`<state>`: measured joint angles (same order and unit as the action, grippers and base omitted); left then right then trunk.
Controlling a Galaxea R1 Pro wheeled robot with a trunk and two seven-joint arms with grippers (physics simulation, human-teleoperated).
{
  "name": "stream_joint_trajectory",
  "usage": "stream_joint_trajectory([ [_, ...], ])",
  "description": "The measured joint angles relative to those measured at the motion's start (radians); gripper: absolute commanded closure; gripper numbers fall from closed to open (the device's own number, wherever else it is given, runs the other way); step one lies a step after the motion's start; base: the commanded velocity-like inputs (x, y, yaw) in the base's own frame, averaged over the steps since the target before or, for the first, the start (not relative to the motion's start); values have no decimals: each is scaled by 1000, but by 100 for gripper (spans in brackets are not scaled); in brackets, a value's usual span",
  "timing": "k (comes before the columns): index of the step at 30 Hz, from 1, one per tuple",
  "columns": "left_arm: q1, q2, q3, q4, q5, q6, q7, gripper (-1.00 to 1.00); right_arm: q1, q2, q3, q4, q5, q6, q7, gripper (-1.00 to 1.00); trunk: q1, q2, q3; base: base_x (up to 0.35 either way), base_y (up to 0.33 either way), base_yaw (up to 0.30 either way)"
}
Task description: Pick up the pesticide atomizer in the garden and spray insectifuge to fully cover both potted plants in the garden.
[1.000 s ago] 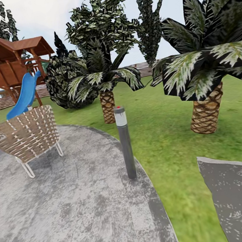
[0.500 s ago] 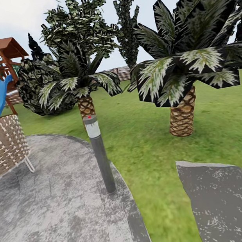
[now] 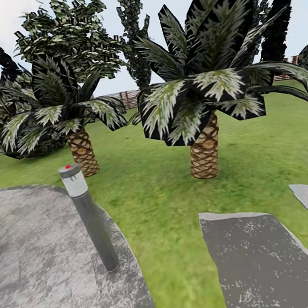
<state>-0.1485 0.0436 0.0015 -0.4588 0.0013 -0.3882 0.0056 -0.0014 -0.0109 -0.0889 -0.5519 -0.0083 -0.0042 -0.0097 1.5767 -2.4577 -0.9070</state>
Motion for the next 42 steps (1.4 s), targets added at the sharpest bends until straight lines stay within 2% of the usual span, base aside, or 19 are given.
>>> stream_joint_trajectory([
  [8, 0, 1, 0, 0, 0, 0, 0, -100, 0, 0, -4, 0, 0, 0, 0, -100, 0, 0, 0, 272, -229, -275],
  [12, 0, 2, 0, 0, 0, 0, 0, -100, 0, 1, -61, 0, 0, -1, 0, -100, 0, 0, 0, 272, -229, -275],
  [15, 0, 3, 0, 0, 0, 0, 0, -100, 0, 1, -78, 0, 0, -1, 0, -100, 0, 0, 0, 272, -229, -275],
  [42, 0, 3, 0, 0, 0, 0, 0, -100, 0, 2, -83, 0, 1, -1, 0, -100, 0, 0, 0, 272, -229, -275],
])
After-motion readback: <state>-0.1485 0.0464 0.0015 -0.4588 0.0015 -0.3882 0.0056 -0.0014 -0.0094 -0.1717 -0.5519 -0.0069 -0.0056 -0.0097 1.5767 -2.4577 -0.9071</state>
